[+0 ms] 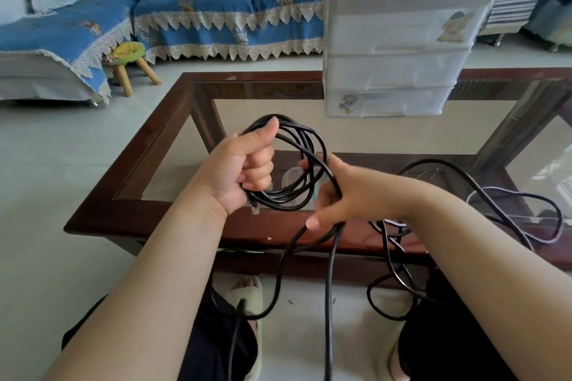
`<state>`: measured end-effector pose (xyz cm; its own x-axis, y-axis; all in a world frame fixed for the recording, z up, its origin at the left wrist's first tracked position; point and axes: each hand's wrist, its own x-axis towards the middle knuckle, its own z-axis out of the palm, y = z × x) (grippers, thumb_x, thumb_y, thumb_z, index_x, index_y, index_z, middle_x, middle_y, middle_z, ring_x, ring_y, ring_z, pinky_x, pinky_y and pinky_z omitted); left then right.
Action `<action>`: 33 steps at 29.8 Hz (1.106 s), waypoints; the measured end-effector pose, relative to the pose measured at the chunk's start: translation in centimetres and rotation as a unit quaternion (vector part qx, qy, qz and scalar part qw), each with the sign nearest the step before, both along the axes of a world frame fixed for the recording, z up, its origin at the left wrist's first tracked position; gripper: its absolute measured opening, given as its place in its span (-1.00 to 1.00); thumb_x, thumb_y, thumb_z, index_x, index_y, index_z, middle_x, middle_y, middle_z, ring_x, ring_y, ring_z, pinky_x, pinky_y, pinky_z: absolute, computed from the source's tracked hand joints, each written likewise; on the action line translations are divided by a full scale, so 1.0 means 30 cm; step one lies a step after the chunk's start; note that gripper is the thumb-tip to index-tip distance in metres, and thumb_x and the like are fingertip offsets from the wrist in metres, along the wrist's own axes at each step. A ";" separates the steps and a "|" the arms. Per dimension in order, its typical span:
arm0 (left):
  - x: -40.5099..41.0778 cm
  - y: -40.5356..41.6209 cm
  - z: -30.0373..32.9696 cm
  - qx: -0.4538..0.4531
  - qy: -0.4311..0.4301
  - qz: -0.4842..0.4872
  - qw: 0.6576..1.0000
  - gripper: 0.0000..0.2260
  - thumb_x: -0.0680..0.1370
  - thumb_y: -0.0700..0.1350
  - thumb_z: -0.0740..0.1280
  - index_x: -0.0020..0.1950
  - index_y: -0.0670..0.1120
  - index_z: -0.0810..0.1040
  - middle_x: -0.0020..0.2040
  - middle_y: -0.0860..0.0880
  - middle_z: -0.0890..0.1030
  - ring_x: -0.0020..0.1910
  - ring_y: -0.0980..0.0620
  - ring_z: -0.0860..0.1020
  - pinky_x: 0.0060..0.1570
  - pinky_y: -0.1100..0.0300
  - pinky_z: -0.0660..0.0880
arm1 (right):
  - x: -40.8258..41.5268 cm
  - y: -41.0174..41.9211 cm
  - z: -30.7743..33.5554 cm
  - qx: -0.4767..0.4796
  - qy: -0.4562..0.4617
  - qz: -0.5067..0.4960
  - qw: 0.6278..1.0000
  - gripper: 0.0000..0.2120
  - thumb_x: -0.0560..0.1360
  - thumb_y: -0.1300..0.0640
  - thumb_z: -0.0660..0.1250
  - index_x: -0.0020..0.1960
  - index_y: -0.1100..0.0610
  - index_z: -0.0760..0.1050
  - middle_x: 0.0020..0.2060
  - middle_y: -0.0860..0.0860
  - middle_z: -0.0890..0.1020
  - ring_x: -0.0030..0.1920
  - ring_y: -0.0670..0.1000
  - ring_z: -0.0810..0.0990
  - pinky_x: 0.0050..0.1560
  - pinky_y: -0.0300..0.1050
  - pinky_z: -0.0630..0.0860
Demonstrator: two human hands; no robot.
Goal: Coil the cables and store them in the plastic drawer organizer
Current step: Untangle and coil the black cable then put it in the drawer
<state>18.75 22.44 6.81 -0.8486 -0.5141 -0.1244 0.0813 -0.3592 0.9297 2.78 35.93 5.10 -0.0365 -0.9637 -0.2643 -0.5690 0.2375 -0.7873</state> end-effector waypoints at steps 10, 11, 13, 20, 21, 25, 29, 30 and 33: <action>0.005 -0.028 0.022 0.112 0.106 0.238 0.959 -0.64 0.57 0.11 0.25 -0.32 -0.03 0.27 -0.56 0.09 0.17 -0.62 0.17 0.09 -0.62 0.32 0.09 | 0.149 0.038 -0.077 -0.069 0.147 -0.060 0.985 0.00 0.31 -0.22 0.47 0.49 -0.13 -0.14 0.20 -0.08 0.49 0.04 -0.07 0.53 0.09 -0.09 0.49; 0.008 -0.030 0.019 0.120 0.107 0.255 0.953 -0.63 0.58 0.12 0.25 -0.32 -0.04 0.27 -0.55 0.09 0.16 -0.62 0.16 0.08 -0.61 0.31 0.08 | 0.170 0.042 -0.100 -0.033 0.189 -0.031 0.981 -0.07 0.33 -0.22 0.45 0.46 -0.05 -0.05 0.11 -0.08 0.53 0.01 -0.01 0.56 0.05 -0.06 0.51; -0.004 -0.019 0.015 0.122 0.093 0.260 0.953 -0.62 0.58 0.13 0.24 -0.32 -0.04 0.26 -0.55 0.10 0.15 -0.62 0.16 0.07 -0.60 0.31 0.07 | 0.194 0.047 -0.131 0.043 0.194 0.019 0.980 -0.15 0.36 -0.24 0.42 0.43 -0.03 0.00 0.11 -0.06 0.55 0.04 0.06 0.57 0.06 0.02 0.53; -0.021 0.014 0.014 0.069 -0.017 0.152 0.986 -0.61 0.58 0.15 0.22 -0.33 -0.05 0.28 -0.52 0.07 0.17 -0.62 0.16 0.09 -0.62 0.30 0.05 | 0.158 0.026 -0.116 -0.196 -0.015 -0.191 0.962 -0.79 0.61 0.10 0.17 -0.17 0.00 0.47 -0.33 -0.10 0.62 -0.39 -0.22 0.53 -0.26 -0.36 0.43; -0.020 0.014 0.014 0.059 -0.030 0.148 0.987 -0.59 0.58 0.17 0.20 -0.35 -0.05 0.27 -0.53 0.07 0.17 -0.61 0.16 0.08 -0.61 0.30 0.05 | 0.148 0.022 -0.108 -0.209 -0.072 -0.216 0.951 -0.76 0.62 0.13 0.16 -0.20 0.02 0.48 -0.43 -0.12 0.56 -0.46 -0.18 0.48 -0.33 -0.32 0.45; -0.021 0.014 0.008 -0.013 -0.121 0.055 0.991 -0.52 0.53 0.32 0.11 -0.38 -0.04 0.27 -0.54 0.07 0.14 -0.61 0.14 0.05 -0.58 0.26 0.00 | 0.083 0.012 -0.082 -0.234 -0.180 -0.354 0.888 -0.76 0.62 0.11 0.14 -0.15 0.08 0.51 -0.50 -0.14 0.39 -0.47 -0.10 0.32 -0.48 -0.29 0.29; -0.019 0.051 0.000 -0.028 -0.145 -0.063 0.987 -0.52 0.39 0.38 0.11 -0.36 -0.04 0.26 -0.54 0.07 0.12 -0.61 0.15 0.03 -0.57 0.26 -0.03 | -0.002 0.002 -0.067 -0.248 -0.100 -0.367 0.891 -0.77 0.62 0.02 0.13 -0.13 0.03 0.49 -0.49 -0.05 0.32 -0.45 0.02 0.25 -0.45 -0.17 0.21; -0.016 0.059 0.000 -0.029 -0.133 -0.072 0.988 -0.53 0.39 0.36 0.13 -0.37 -0.04 0.27 -0.55 0.07 0.13 -0.62 0.16 0.04 -0.57 0.26 -0.04 | -0.010 -0.001 -0.066 -0.237 -0.088 -0.361 0.898 -0.74 0.61 0.00 0.12 -0.16 0.04 0.48 -0.50 -0.05 0.32 -0.47 0.01 0.25 -0.46 -0.18 0.21; -0.006 0.064 0.004 -0.020 -0.082 -0.055 0.995 -0.59 0.46 0.26 0.17 -0.39 -0.02 0.29 -0.56 0.08 0.15 -0.64 0.17 0.07 -0.57 0.27 -0.03 | -0.001 -0.010 -0.076 -0.191 -0.014 -0.347 0.918 -0.64 0.61 -0.07 0.09 -0.24 0.09 0.45 -0.50 -0.05 0.38 -0.51 -0.04 0.31 -0.42 -0.19 0.25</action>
